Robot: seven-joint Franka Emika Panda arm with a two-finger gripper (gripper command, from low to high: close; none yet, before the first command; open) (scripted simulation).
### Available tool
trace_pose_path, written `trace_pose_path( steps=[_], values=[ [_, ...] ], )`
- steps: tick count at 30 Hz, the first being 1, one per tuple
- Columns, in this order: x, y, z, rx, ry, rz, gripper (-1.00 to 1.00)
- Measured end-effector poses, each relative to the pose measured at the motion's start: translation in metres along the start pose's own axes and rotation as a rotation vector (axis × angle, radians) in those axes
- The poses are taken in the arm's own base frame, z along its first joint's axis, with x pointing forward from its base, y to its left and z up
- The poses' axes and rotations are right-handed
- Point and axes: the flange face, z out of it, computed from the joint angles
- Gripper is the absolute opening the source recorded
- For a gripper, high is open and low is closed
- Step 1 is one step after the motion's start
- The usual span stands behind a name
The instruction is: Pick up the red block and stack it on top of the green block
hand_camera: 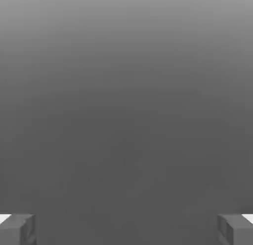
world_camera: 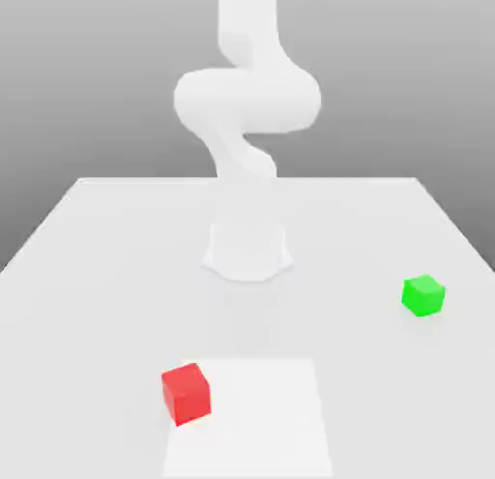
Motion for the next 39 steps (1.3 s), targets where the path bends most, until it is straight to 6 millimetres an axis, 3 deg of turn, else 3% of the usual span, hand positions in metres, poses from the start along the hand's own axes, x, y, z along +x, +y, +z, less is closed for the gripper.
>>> trace_pose_path(
  steps=[4, 9, 14, 18, 20, 26, 27, 34, 39],
  values=[
    [-0.011, 0.026, 0.098, -0.13, -0.084, -0.107, 0.0],
    [-0.039, 0.079, 0.201, -0.249, -0.221, -0.222, 0.0],
    [-0.083, 0.146, 0.282, -0.319, -0.388, -0.321, 0.0],
    [-0.13, 0.202, 0.329, -0.336, -0.535, -0.384, 0.0],
    [-0.156, 0.228, 0.346, -0.332, -0.608, -0.41, 0.0],
    [-0.195, 0.26, 0.394, -0.325, -0.642, -0.426, 0.0],
    [-0.2, 0.264, 0.399, -0.326, -0.642, -0.427, -1.0],
    [-0.2, 0.264, 0.4, -0.327, -0.644, -0.426, -1.0],
    [-0.177, 0.245, 0.366, -0.325, -0.644, -0.426, -1.0]
  ],
)
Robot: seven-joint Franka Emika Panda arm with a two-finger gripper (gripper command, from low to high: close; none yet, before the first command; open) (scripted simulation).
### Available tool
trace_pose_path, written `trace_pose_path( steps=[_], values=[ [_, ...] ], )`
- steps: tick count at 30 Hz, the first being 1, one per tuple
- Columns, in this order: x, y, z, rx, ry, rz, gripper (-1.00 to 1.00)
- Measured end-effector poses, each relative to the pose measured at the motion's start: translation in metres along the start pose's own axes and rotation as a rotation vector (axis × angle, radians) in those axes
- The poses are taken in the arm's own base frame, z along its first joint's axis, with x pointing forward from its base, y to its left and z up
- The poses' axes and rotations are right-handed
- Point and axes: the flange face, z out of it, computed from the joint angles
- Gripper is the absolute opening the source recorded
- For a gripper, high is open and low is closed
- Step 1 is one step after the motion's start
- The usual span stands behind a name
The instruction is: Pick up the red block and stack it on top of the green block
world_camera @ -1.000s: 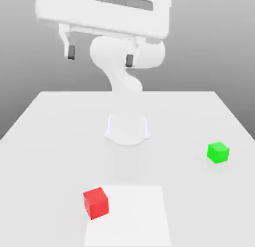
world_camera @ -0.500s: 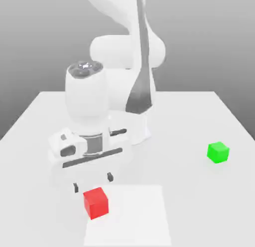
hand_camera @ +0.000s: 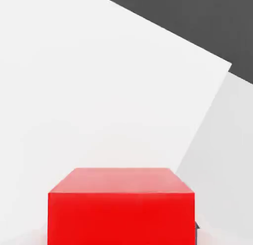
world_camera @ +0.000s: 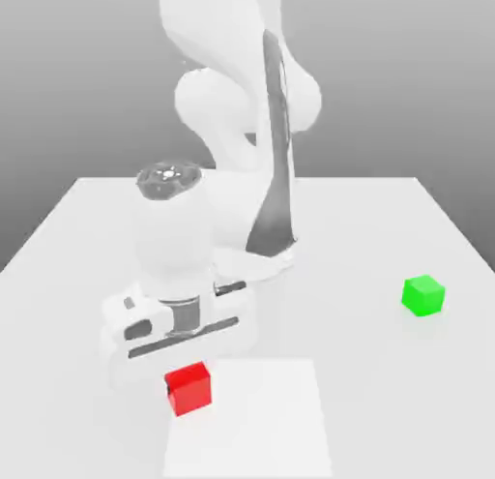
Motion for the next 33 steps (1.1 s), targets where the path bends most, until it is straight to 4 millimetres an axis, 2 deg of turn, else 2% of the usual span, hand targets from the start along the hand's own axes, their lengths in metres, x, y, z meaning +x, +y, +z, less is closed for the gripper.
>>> trace_pose_path(
  steps=[1, 4, 7, 11, 16, 19, 22, 23, 26, 33],
  values=[
    [-0.001, -0.002, -0.009, 0.0, 0.0, -0.006, -1.0],
    [-0.019, -0.072, -0.028, 0.015, 0.005, -0.193, -1.0],
    [-0.053, -0.141, -0.041, 0.029, 0.008, -0.398, -1.0],
    [-0.108, -0.207, -0.054, 0.039, 0.01, -0.633, -1.0],
    [-0.203, -0.272, -0.061, 0.036, 0.006, -0.963, -1.0],
    [-0.266, -0.294, -0.06, 0.026, 0.002, -1.163, -1.0],
    [-0.33, -0.303, -0.056, 0.008, -0.001, -1.36, -1.0],
    [-0.343, -0.304, -0.054, 0.001, -0.001, -1.404, -1.0],
    [-0.353, -0.306, -0.05, -0.013, 0.005, -1.438, -1.0],
    [-0.35, -0.31, -0.031, -0.027, 0.019, -1.437, -1.0]
  ],
)
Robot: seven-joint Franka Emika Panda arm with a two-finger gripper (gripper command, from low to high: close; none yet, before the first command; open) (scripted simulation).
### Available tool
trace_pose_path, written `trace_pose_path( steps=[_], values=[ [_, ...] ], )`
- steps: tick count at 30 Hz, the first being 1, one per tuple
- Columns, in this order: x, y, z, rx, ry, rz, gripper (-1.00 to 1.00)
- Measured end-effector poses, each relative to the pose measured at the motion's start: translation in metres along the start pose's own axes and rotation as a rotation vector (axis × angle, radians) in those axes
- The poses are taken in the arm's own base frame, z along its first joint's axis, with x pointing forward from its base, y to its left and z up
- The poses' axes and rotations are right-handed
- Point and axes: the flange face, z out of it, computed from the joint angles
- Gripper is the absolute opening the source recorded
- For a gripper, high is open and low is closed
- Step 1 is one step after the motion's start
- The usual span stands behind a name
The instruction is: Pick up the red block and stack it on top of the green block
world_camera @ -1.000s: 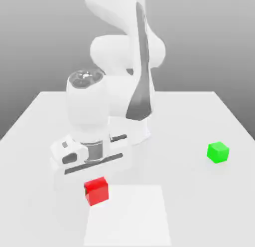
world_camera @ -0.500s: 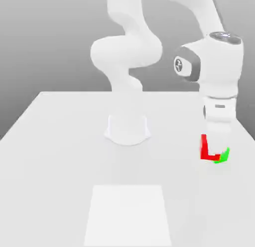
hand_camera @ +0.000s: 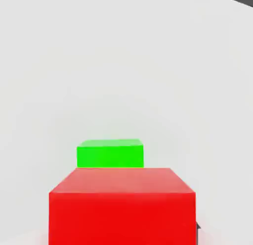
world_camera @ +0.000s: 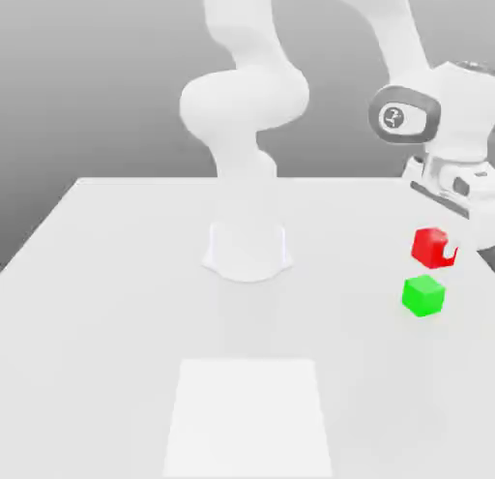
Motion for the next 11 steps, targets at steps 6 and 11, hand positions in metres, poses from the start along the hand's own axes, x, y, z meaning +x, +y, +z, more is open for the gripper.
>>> trace_pose_path(
  steps=[6, 11],
  values=[
    [-0.001, -0.002, 0.026, 0.008, 0.002, -0.002, -1.0],
    [-0.006, -0.007, 0.044, 0.025, 0.001, -0.009, 1.0]
  ],
)
